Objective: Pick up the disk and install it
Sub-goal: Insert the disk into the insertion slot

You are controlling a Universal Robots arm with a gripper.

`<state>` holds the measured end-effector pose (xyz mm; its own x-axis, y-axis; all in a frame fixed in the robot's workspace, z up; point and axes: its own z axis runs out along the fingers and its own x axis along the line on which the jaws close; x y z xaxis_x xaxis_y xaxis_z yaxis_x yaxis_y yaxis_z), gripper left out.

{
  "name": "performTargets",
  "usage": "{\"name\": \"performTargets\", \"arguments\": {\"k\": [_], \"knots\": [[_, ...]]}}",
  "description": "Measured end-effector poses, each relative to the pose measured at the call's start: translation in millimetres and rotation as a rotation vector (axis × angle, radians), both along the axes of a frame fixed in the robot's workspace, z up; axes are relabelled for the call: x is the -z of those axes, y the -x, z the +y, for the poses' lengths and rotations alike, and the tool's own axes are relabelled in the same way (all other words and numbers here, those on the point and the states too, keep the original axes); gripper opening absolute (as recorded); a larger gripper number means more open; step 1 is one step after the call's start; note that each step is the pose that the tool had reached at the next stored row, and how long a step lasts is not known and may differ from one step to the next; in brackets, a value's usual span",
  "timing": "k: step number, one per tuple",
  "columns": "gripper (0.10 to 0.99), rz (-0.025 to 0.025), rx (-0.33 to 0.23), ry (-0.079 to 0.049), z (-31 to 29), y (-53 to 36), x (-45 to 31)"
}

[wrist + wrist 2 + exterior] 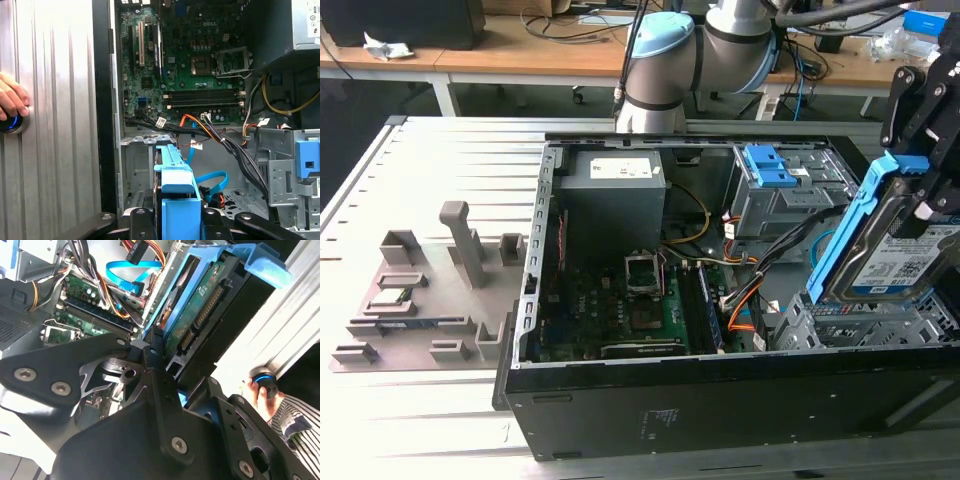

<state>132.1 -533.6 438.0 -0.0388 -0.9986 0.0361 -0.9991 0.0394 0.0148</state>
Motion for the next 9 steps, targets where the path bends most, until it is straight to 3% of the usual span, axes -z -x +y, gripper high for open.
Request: {"name": "performTargets", "arguments": {"k": [4,9], "knots": [[0.365,0.0,0.0,0.0,0.0,1.6,2.9],[0.365,-0.0001,0.0,0.001,-0.1,1.7,12.9]]}}
